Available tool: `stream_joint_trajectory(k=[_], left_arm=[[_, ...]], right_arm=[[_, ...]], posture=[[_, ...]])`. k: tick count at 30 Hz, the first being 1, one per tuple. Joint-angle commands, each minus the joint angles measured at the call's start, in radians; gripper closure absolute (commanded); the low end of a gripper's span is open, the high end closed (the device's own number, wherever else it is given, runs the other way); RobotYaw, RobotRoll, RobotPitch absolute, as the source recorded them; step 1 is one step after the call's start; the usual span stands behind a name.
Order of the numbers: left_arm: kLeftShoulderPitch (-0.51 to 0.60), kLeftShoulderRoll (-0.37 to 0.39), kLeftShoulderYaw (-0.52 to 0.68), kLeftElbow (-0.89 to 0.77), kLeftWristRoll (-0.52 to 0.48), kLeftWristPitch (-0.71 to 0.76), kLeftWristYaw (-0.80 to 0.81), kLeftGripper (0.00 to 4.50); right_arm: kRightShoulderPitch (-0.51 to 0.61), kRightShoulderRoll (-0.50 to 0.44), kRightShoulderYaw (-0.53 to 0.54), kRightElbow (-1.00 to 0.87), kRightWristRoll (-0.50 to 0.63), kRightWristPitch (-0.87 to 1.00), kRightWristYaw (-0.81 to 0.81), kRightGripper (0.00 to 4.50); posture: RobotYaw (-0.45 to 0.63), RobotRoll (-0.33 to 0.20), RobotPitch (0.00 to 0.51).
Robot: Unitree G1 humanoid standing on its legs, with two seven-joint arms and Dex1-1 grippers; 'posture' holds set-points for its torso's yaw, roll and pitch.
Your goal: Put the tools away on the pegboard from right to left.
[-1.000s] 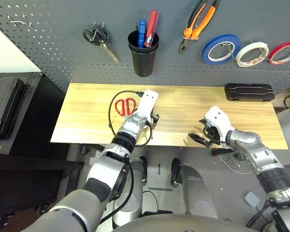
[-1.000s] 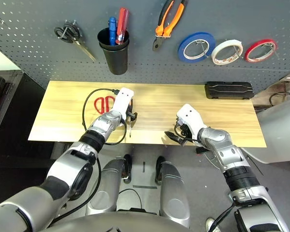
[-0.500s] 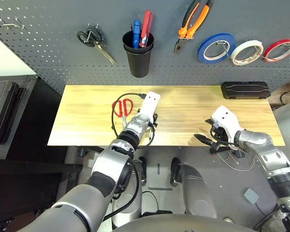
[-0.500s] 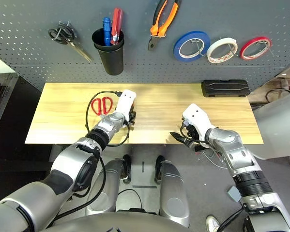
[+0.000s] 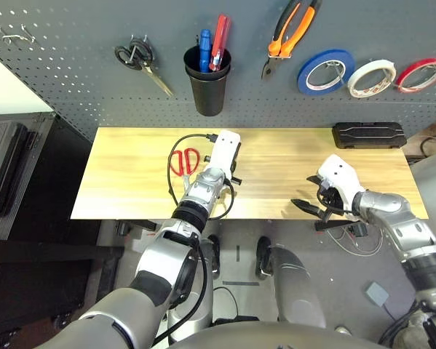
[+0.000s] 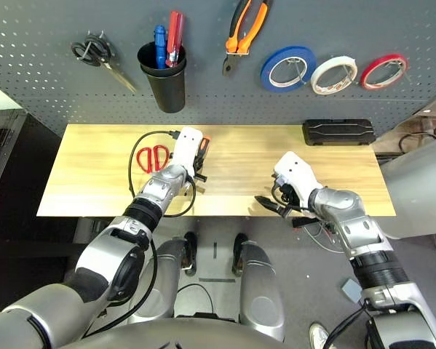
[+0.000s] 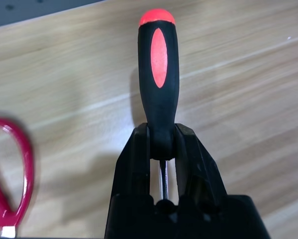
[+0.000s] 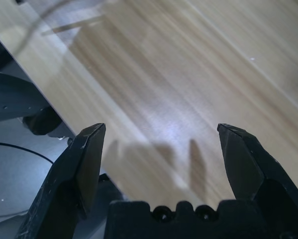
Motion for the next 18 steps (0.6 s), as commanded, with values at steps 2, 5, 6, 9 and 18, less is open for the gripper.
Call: stream_joint_trajectory(k=[2, 5, 6, 9, 18], left_arm=[[0.084, -0.002, 0.014, -0.245, -0.006, 0.182, 0.037, 3.95], [0.137, 0.005, 0.036, -0.385, -0.006, 0.265, 0.061, 3.95], [0.151, 0.006, 0.044, -0.424, -0.006, 0.290, 0.070, 3.95], [0.197, 0.006, 0.081, -0.540, -0.002, 0.363, 0.102, 3.95], [0.313, -0.001, 0.186, -0.808, -0.020, 0.435, 0.156, 3.95]], right_arm=[[-0.046, 0.011, 0.012, 0.116, -0.012, -0.066, 0.022, 0.00], [-0.102, 0.027, 0.018, 0.195, -0.022, -0.107, 0.030, 0.00], [-0.117, 0.031, 0.019, 0.217, -0.026, -0.120, 0.033, 0.00], [-0.162, 0.046, 0.023, 0.284, -0.038, -0.156, 0.043, 0.00], [-0.268, 0.080, 0.033, 0.454, -0.068, -0.256, 0.072, 0.00]], posture=[[0.24, 0.000, 0.236], [0.28, 0.000, 0.224], [0.28, 0.000, 0.224], [0.32, 0.000, 0.217], [0.40, 0.000, 0.208]])
